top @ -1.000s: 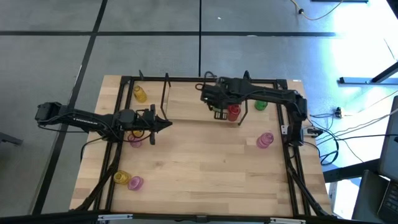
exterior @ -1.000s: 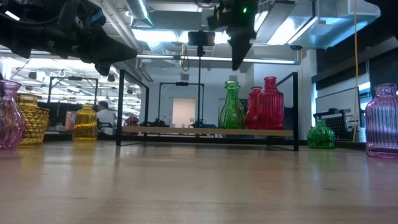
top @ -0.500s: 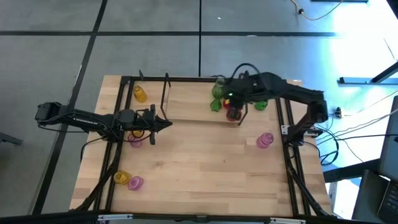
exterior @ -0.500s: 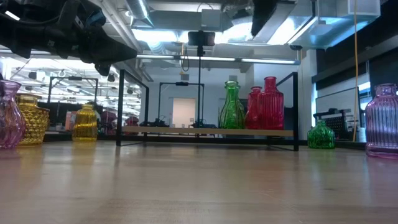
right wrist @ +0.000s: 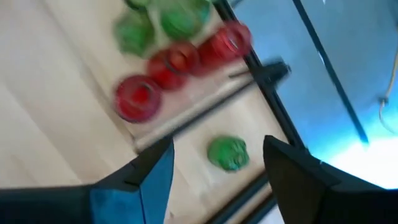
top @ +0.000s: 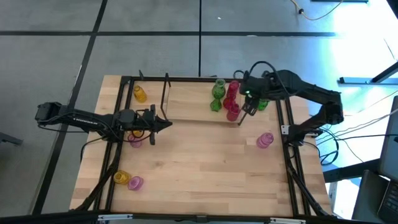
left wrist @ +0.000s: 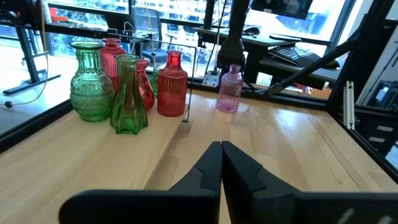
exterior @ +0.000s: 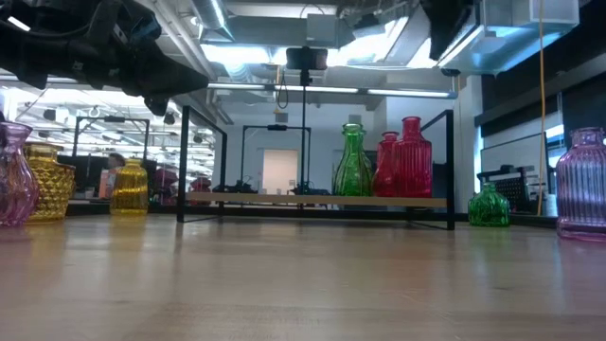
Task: Sort vases onto shelf
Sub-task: Put the green vase on the shelf aligned with the other green vases
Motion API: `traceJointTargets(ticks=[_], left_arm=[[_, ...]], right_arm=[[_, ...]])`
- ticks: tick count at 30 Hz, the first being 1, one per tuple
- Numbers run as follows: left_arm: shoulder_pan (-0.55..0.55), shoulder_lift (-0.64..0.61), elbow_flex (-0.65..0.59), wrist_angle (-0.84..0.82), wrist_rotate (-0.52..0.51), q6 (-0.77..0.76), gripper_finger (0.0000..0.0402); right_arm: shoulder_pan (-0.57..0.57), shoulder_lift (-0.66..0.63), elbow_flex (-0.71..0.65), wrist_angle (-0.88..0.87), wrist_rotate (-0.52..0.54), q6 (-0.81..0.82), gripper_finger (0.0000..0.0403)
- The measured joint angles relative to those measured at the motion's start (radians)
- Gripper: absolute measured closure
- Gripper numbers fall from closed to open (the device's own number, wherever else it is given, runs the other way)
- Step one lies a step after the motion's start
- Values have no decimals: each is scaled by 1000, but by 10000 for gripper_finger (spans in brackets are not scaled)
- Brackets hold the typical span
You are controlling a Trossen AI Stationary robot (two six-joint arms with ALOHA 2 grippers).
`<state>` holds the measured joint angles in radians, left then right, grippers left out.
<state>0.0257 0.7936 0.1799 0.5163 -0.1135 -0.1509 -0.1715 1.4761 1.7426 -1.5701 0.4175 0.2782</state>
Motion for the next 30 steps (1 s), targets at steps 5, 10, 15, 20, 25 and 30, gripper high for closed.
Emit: traceJointTargets(ticks=[5,10,15,20,25,30], left_arm=[[0,0,0,-3,0,0,400],[0,0,0,-3,0,0,400],[0,0,0,-2,-4,0,400],[0,0,0,-2,-4,0,400],[0,0,0,-3,-4,0,400],[0,0,0,-5,-5,5,400]], right_arm=[[-70,-129,-157,11,-2,23,181],[-141,-237,-304,72,-57,37,189],[-216,-284,-413,103,-71,62,198],[-313,-284,-492,116,-80,87,211],[-427,-281,-592,231,-154,71,219],[-550,-281,-687,377,-216,8,220]])
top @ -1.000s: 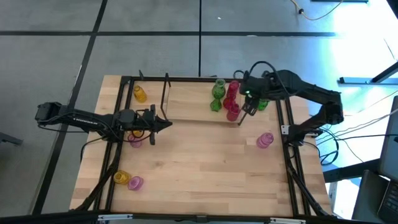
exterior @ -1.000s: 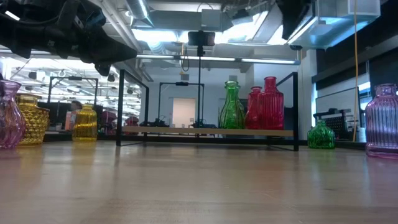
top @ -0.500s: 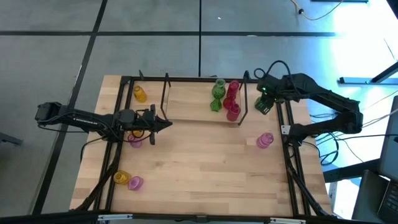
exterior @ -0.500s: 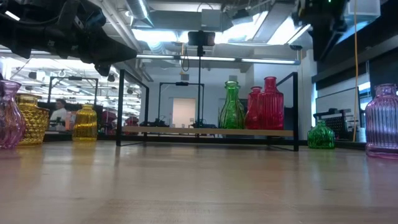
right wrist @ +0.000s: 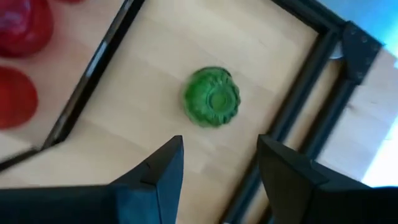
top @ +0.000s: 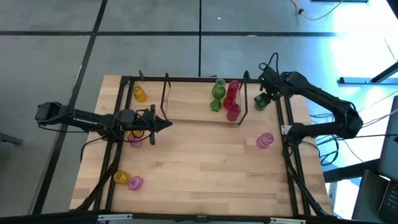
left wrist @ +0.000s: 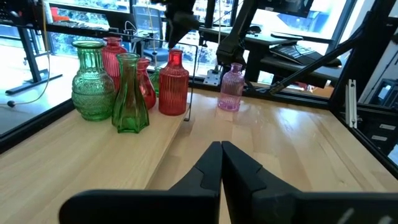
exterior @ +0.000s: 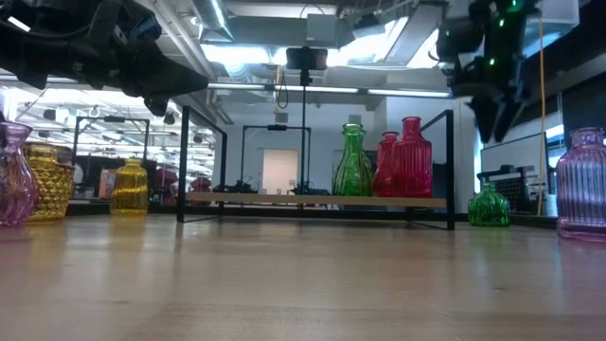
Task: Sort vases onto shelf
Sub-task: Put the green vase on the shelf aligned with the other green vases
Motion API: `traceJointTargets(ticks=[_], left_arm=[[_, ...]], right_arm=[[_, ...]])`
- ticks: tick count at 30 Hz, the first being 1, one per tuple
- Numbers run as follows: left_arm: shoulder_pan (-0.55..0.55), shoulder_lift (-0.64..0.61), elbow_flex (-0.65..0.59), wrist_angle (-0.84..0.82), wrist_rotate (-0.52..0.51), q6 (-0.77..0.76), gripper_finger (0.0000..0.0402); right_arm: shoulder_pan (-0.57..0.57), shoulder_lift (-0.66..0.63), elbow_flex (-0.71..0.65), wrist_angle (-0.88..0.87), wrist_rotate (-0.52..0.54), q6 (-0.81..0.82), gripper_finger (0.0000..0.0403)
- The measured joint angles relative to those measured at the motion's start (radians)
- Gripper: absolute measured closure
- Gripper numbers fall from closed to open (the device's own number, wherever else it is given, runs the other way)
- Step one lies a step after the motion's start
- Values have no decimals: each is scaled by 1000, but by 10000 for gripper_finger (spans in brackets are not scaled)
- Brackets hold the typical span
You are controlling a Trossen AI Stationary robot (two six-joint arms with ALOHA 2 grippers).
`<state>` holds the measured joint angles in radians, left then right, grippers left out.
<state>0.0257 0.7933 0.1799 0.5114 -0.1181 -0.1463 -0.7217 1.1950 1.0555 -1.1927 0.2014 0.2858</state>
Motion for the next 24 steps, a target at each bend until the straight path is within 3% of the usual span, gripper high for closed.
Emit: traceJointTargets(ticks=[11,24], left_arm=[[0,0,0,-2,-28,0,400],[0,0,0,-2,-53,0,400]], right_arm=[[-177,1,-142,209,-75,-7,220],[-189,118,-181,295,-91,-4,220]])
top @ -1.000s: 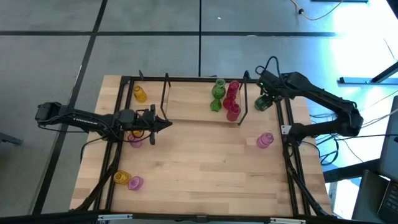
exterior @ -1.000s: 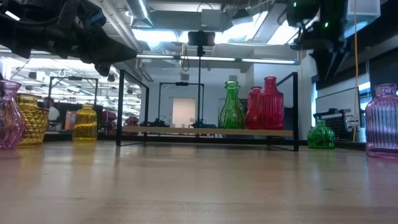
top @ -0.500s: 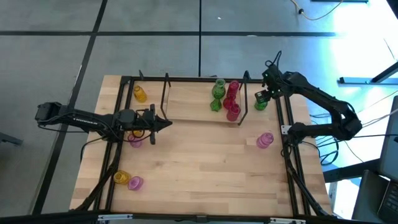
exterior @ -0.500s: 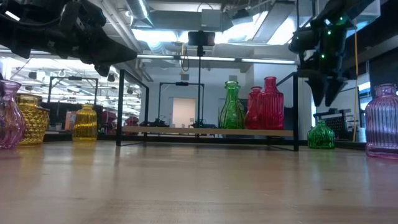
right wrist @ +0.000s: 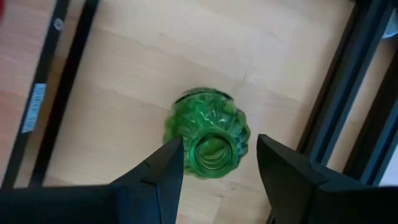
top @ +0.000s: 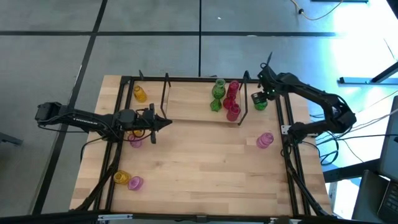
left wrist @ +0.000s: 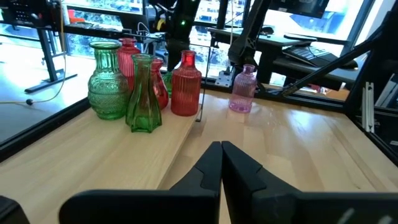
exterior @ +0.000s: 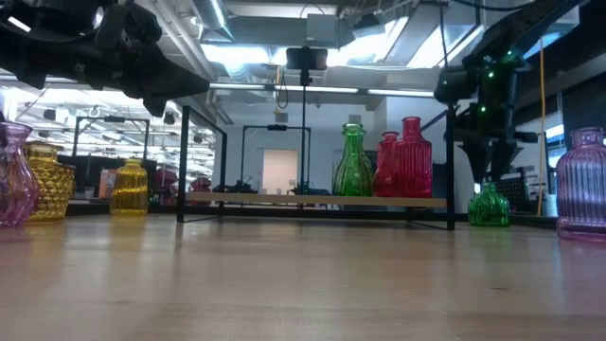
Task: Sort vases onto shelf
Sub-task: Put the green vase on the shelf aligned with the other green vases
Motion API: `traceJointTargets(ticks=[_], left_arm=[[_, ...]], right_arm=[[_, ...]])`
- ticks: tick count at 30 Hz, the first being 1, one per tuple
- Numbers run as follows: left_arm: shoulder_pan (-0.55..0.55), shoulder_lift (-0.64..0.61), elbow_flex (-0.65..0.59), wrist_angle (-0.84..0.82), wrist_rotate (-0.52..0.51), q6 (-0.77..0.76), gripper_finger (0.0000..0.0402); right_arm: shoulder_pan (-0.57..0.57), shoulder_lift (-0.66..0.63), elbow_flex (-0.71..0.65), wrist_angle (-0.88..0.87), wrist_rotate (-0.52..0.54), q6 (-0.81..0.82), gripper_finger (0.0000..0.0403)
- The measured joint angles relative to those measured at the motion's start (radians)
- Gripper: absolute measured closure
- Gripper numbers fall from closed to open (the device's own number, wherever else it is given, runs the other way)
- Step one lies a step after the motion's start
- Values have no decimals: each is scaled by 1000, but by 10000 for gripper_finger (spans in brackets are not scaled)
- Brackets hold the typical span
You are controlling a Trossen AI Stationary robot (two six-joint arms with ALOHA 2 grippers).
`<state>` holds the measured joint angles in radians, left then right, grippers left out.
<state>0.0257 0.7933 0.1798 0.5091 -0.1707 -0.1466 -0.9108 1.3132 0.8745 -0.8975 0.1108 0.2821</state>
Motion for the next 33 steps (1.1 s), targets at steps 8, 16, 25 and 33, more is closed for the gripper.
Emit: traceJointTargets(ticks=[8,16,25,33], left_arm=[[0,0,0,0,0,0,400],[0,0,0,0,0,0,400],[0,0,0,0,0,0,400],[0,0,0,0,0,0,400]], right_arm=[[0,39,0,8,5,0,222],[0,54,0,15,9,-11,286],[1,53,1,7,11,-35,331],[2,19,16,-63,-3,-53,321]])
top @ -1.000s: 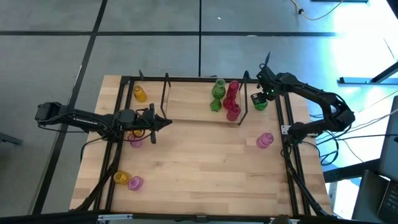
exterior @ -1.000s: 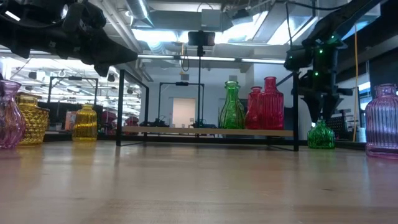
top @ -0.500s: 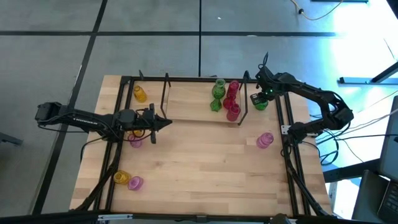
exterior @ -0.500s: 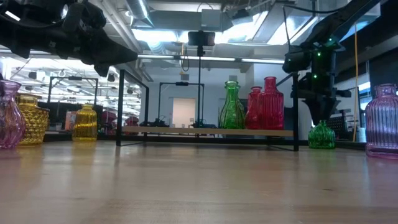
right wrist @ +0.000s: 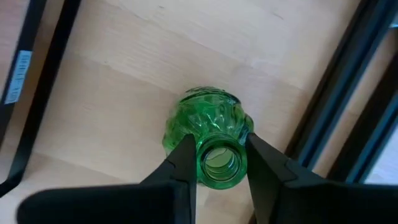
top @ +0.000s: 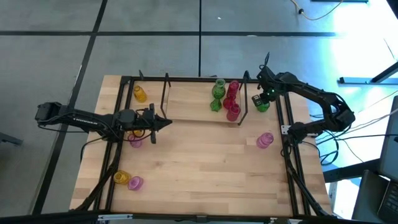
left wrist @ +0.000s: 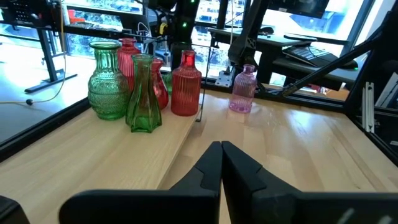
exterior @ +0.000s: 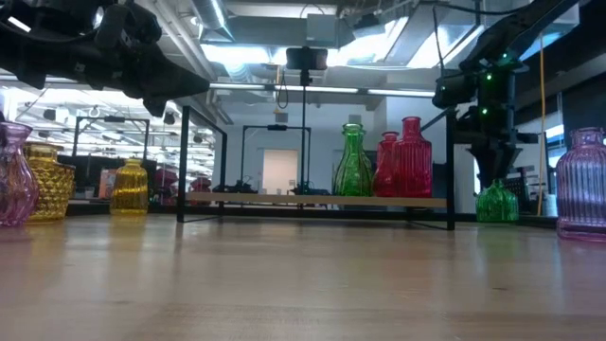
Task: Sort vases onto shelf
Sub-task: Put the green vase on the shelf aligned with the other green vases
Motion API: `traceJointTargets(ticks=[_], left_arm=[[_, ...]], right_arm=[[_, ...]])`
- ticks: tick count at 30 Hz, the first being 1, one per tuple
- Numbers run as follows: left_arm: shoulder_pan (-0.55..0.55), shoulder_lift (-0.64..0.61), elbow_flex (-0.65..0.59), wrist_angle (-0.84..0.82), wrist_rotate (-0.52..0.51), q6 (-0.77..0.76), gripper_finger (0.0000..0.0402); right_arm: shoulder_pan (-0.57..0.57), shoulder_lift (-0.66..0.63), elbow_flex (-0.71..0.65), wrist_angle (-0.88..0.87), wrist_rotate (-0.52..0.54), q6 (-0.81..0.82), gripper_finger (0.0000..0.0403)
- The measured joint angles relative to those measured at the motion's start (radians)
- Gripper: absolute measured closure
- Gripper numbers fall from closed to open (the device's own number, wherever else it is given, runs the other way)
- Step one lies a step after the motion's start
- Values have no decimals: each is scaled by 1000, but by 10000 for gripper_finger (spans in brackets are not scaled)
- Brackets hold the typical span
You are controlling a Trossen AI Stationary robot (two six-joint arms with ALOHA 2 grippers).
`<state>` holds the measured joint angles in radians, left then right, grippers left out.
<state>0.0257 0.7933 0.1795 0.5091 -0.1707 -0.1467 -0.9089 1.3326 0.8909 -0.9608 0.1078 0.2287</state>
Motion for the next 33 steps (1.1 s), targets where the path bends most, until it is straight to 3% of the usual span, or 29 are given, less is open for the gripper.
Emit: traceJointTargets(ticks=[11,21,33], left_arm=[[0,0,0,0,0,0,400],[0,0,0,1,0,-1,400],[0,0,0,1,0,-5,400]], right_arm=[[18,-157,63,-147,-39,4,320],[231,-213,217,-244,-31,90,320],[431,-212,478,-439,101,233,320]])
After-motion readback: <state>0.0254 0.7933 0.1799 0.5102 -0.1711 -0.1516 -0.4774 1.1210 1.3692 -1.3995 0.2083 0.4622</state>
